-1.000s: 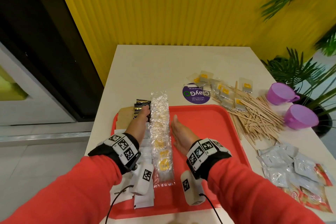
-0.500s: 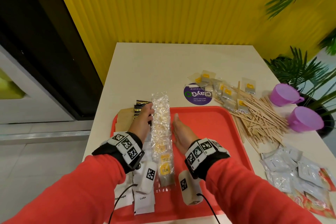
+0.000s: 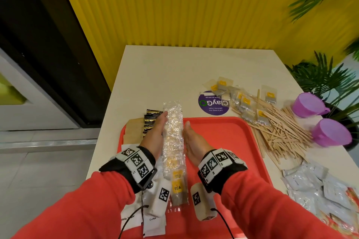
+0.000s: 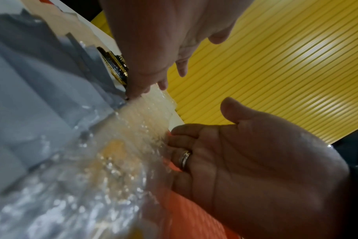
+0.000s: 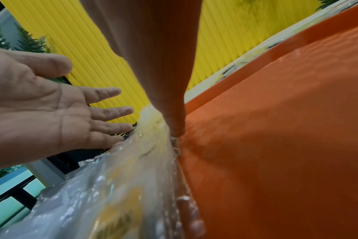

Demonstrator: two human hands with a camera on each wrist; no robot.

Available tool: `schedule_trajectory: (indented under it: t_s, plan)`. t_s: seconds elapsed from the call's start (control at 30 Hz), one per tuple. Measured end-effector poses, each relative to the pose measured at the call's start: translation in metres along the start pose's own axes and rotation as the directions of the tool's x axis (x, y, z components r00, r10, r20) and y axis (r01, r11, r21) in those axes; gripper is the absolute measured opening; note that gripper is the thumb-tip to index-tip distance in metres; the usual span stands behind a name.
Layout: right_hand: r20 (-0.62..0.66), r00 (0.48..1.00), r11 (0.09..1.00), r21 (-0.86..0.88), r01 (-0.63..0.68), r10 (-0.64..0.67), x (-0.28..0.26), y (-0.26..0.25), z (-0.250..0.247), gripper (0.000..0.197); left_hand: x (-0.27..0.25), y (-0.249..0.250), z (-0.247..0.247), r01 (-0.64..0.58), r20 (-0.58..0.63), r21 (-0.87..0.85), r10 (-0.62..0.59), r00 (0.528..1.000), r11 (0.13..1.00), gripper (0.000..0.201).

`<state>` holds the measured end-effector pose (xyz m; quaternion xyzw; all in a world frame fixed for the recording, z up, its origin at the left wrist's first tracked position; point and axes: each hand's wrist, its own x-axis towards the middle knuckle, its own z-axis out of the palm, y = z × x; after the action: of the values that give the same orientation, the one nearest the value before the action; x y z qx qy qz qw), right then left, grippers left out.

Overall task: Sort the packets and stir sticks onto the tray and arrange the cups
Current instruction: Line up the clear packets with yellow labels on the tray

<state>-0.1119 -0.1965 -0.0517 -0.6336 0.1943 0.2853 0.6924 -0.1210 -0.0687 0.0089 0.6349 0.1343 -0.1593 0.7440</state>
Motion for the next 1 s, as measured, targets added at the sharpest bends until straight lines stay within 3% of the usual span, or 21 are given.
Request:
schedule_trajectory:
  t_s: [0.1,0.2,0.27,0.37,0.4,0.5,0.67,0.73,0.83,0.9,1.0]
  plan:
    - [-0.059,0.998,1.0,-0.013,0.02,-0.02,-0.032,-0.032,0.009,0.092,0.007,0.011,0.0,0.01,-0.05,0.012,-0.009,0.999,1.0,0.048]
    - [-0.07,0.998,0.999,0.036,0.011,-0.009,-0.023,-0.043,0.002,0.075,0.021,0.025,-0.002,0.058,-0.137,0.11,-0.043,0.99,0.992,0.055]
    - [-0.078,0.997,0.998,0.056,0.004,0.0,-0.016,-0.05,0.002,0.077,0.031,0.031,-0.002,0.106,-0.145,0.111,-0.09,0.985,0.988,0.061]
    - [-0.067,0.997,0.998,0.057,-0.028,0.032,-0.004,-0.051,0.006,0.106,0.042,0.035,0.0,0.149,-0.186,0.151,-0.12,0.975,0.977,0.068]
    - [-0.059,0.998,0.997,0.066,-0.034,0.038,-0.001,-0.05,0.007,0.106,0.045,0.034,0.001,0.153,-0.183,0.15,-0.124,0.975,0.977,0.07]
    - [-0.039,0.999,0.998,0.05,-0.034,0.036,-0.005,-0.052,0.01,0.078,0.046,0.031,0.006,0.165,-0.146,0.088,-0.151,0.978,0.982,0.07]
    - [0.03,0.999,0.995,0.096,-0.036,0.033,-0.002,-0.048,0.008,0.076,0.042,0.028,0.006,0.141,-0.142,0.04,-0.134,0.981,0.989,0.063]
    - [0.048,0.998,0.997,0.074,-0.032,0.029,-0.006,-0.051,0.005,0.072,0.041,0.032,0.009,0.079,-0.132,0.2,-0.053,0.99,0.977,0.057]
    - [-0.043,0.999,0.99,-0.144,0.013,-0.019,-0.014,-0.064,-0.006,0.064,0.044,0.043,0.019,-0.066,-0.127,0.481,0.144,0.981,0.874,0.046]
    - [-0.096,0.987,0.937,-0.339,0.087,-0.127,-0.016,-0.073,-0.022,0.056,0.048,0.048,0.031,-0.1,-0.1,0.548,0.183,0.978,0.831,0.038]
    - [-0.137,0.958,0.853,-0.499,0.152,-0.251,-0.02,-0.087,-0.053,0.044,0.056,0.052,0.056,-0.125,-0.028,0.605,0.177,0.984,0.786,0.029]
